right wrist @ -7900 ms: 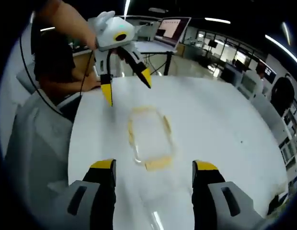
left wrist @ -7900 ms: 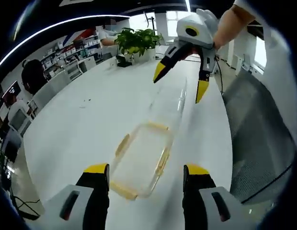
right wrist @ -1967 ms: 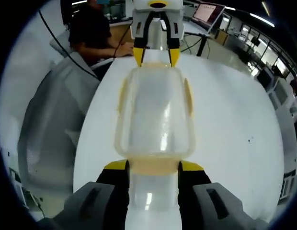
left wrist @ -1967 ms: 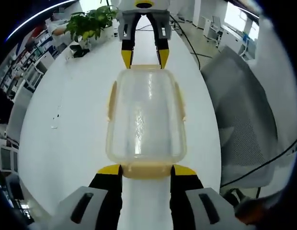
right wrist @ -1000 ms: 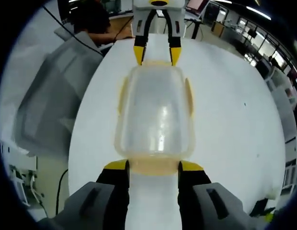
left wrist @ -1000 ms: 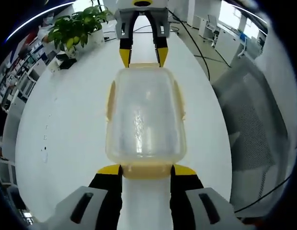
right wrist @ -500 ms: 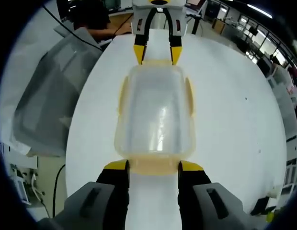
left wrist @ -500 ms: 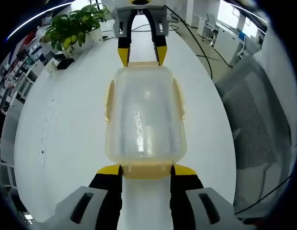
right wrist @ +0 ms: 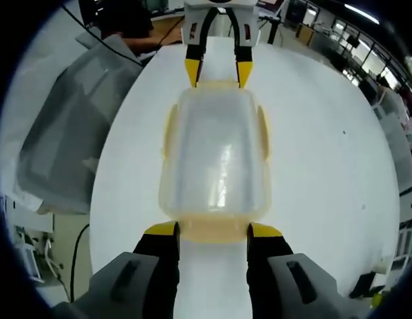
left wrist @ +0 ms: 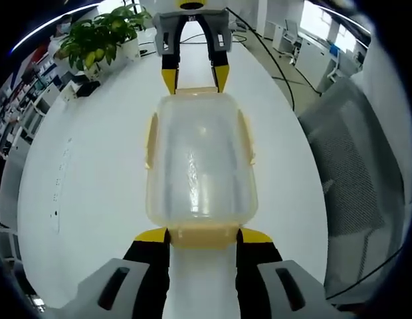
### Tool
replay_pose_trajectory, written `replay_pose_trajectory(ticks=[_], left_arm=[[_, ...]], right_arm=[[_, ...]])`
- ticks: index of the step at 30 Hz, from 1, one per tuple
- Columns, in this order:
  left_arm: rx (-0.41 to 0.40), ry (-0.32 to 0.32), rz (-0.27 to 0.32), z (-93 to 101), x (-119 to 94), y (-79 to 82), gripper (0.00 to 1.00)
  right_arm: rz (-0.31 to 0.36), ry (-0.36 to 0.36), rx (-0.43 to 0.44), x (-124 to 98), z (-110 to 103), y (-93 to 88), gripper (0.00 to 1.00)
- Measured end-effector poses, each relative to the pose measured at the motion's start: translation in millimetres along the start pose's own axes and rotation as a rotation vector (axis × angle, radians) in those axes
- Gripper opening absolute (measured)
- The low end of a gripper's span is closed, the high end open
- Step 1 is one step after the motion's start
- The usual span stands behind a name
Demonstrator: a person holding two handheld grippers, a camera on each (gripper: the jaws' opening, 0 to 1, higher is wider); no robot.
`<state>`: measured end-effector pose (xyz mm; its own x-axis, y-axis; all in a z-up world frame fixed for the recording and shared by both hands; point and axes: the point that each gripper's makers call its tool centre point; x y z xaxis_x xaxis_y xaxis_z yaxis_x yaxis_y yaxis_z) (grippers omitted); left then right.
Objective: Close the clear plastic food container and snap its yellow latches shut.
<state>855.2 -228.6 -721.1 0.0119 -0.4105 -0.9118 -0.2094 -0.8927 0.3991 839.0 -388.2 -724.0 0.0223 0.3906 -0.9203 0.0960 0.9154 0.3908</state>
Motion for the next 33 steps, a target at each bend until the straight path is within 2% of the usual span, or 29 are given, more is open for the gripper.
replay_pose_trajectory(ticks=[19, 25, 29, 33], left_arm=[[-0.009, -0.002, 0.006, 0.1, 4, -3.4, 0.33], [0.031, 0.005, -0.001, 0.9, 4, -6.1, 0.34], [0.046, 0.003, -0.033, 4.2, 5, -14.3, 0.41], [0.046, 0.004, -0.045, 5.6, 2, -20.0, 0.39]], right_arm=[[-0.007, -0.002, -0.011, 5, 7, -2.4, 0.37], [-0.007, -0.01, -0.019, 7, 8, -4.5, 0.37], [-0.026, -0.016, 0.004, 6, 7, -11.9, 0.46], [-0.012, -0.02, 0.042, -1, 6, -14.3, 0.4]])
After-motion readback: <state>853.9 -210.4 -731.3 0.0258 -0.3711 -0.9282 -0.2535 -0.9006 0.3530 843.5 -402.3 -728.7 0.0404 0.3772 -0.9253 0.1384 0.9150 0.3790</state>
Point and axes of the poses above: the point that each gripper's makers call its tool centre point, and the gripper's own axes: x roughly forward along the fingers, z roughly to its right, y roughly out of its top, and after that the axes turned 5 degrees about x, right-handed
